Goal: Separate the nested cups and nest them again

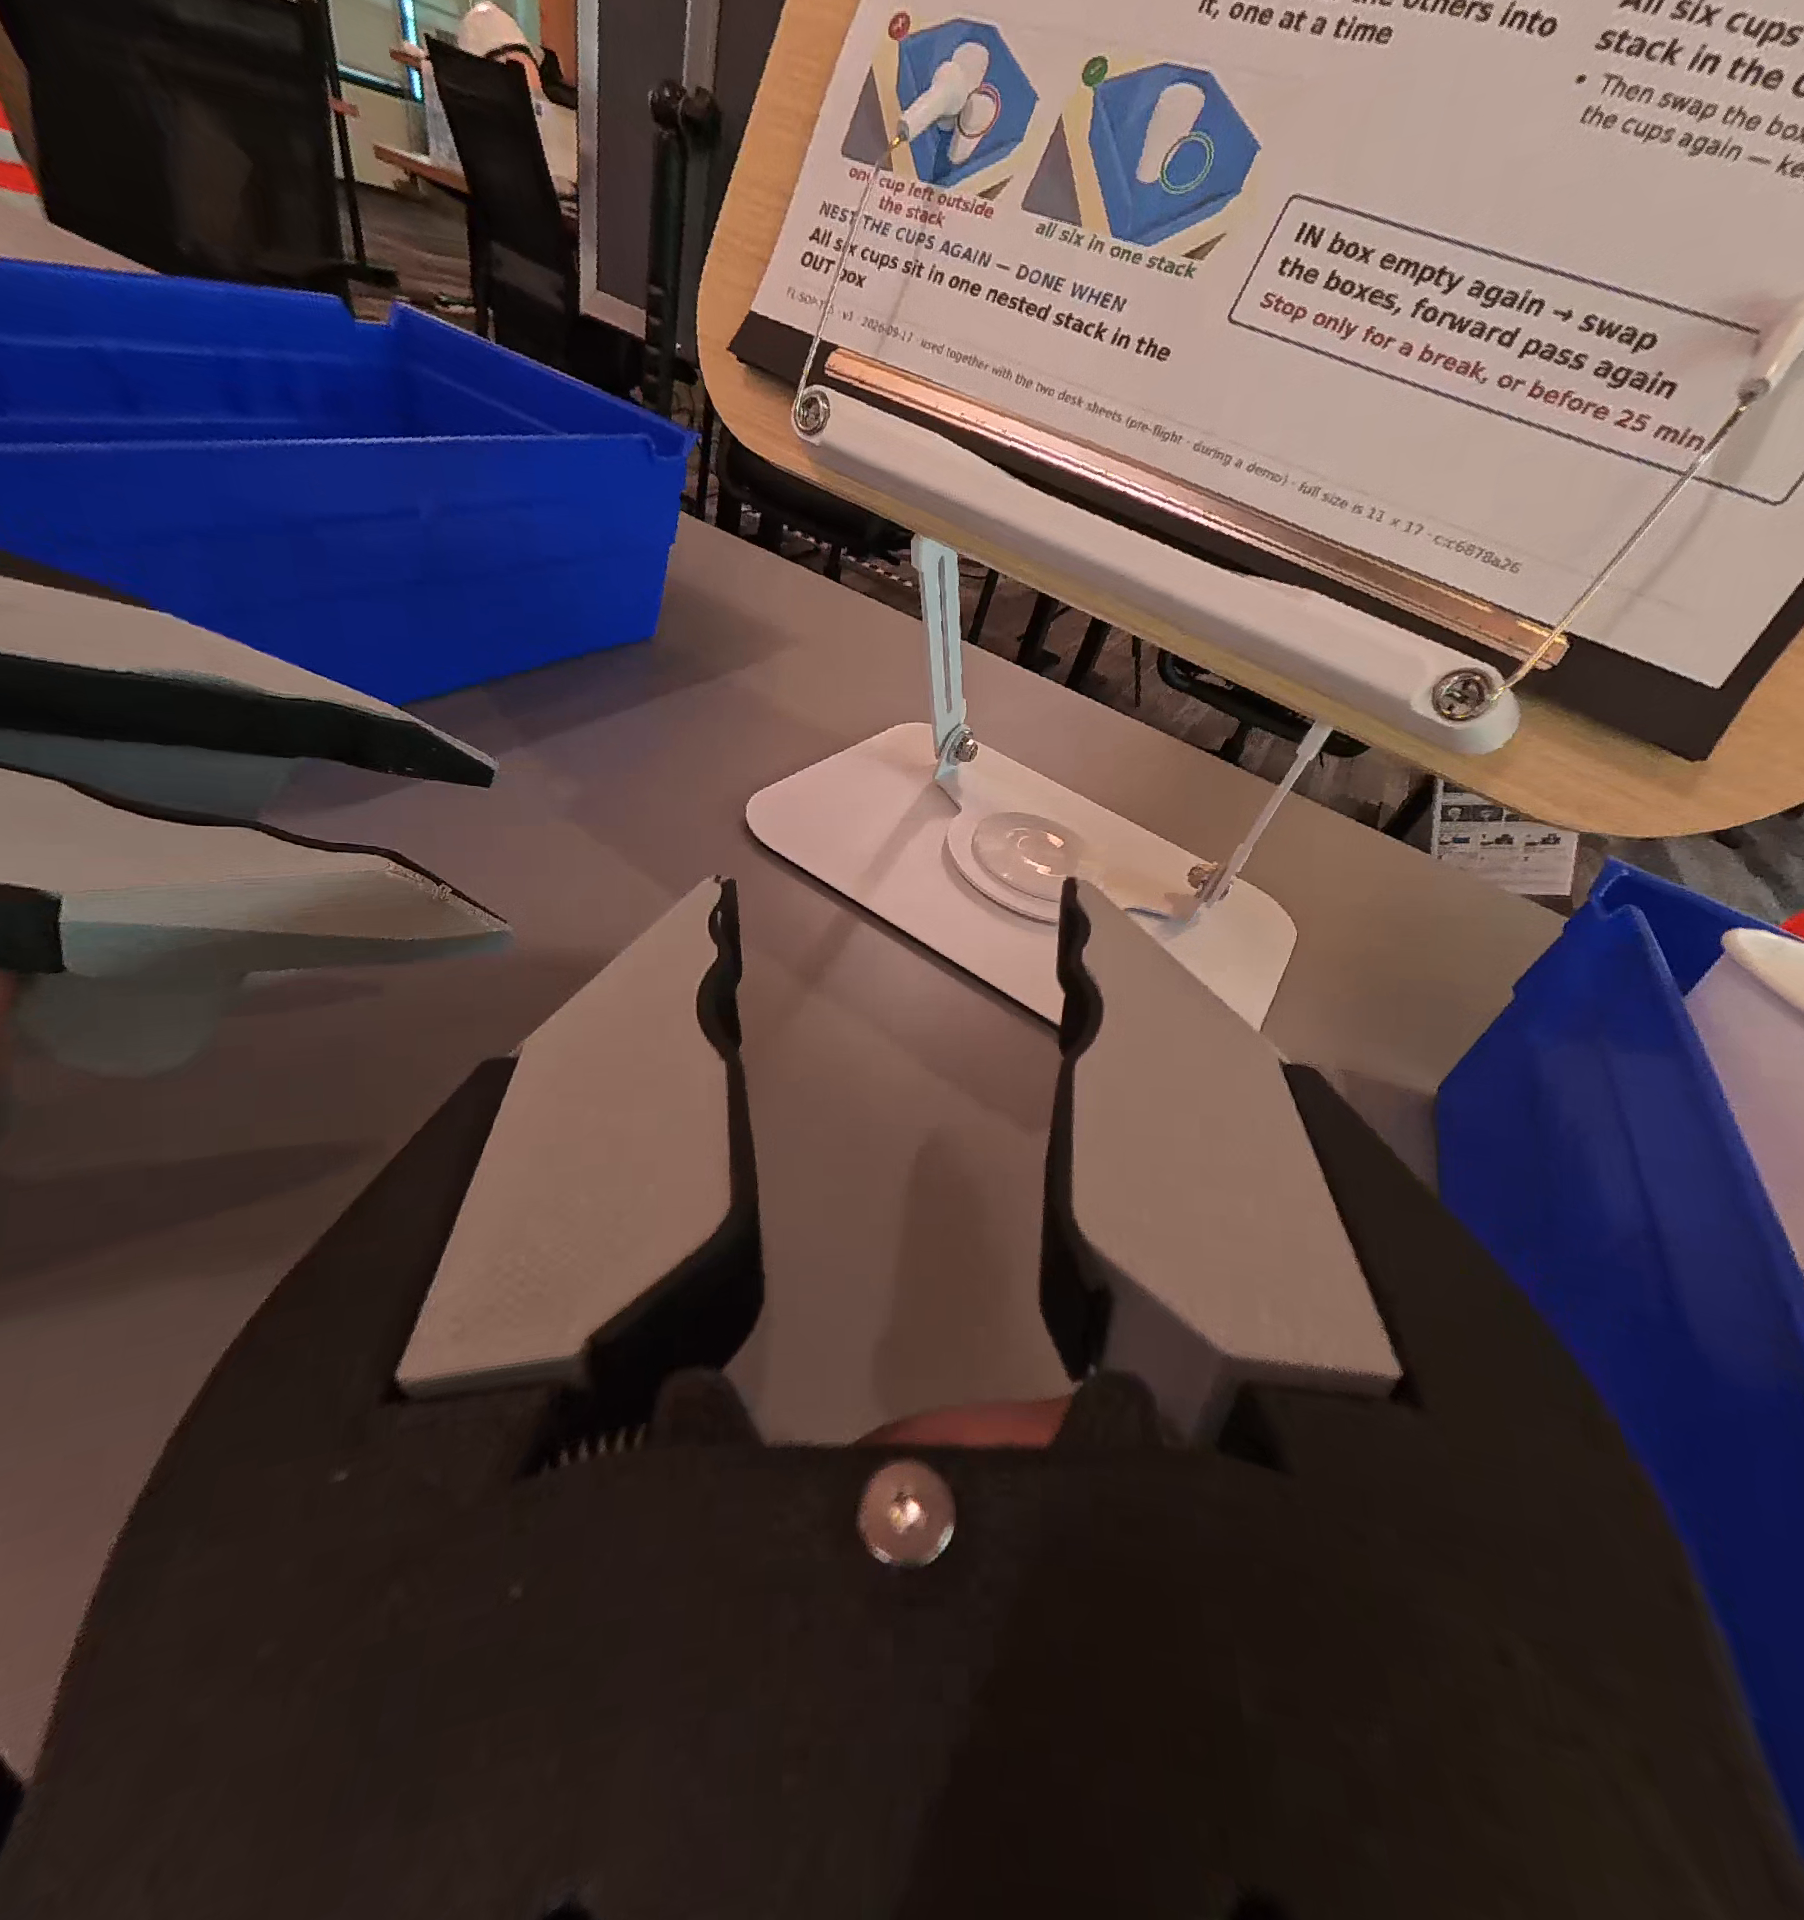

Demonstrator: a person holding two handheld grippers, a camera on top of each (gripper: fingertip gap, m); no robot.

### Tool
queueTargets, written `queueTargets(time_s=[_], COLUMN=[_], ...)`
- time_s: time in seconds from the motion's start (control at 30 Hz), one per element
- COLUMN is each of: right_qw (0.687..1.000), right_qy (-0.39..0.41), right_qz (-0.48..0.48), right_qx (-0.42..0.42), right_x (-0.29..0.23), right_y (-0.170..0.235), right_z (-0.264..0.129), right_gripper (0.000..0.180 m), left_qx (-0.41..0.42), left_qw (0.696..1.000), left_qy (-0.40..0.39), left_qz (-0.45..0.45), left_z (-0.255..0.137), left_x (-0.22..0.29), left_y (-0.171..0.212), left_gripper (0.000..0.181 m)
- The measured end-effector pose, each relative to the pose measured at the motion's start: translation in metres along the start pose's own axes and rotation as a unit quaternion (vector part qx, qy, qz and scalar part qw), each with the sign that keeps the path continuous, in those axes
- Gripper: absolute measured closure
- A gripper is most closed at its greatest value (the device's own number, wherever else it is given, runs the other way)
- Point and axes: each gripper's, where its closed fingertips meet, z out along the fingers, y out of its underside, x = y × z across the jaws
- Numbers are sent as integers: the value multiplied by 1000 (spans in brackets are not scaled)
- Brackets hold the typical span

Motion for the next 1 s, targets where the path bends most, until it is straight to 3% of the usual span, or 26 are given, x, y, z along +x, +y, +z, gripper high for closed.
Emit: queueTargets(time_s=[0.27,0.67,1.0], right_qw=[1000,999,998], right_qy=[-13,-2,2], right_qz=[-9,-17,-28], right_qx=[-19,-31,-48], right_x=[-11,-10,-9], right_y=[3,9,18], right_z=[-1,1,5], right_gripper=[113,117,119], left_qx=[18,12,15], left_qw=[999,994,995], left_qy=[-33,-106,-99], left_qz=[-8,8,6], left_z=[-6,-17,-20], left_x=[-5,-39,-40], left_y=[-5,0,-2], left_gripper=[132,133,133])
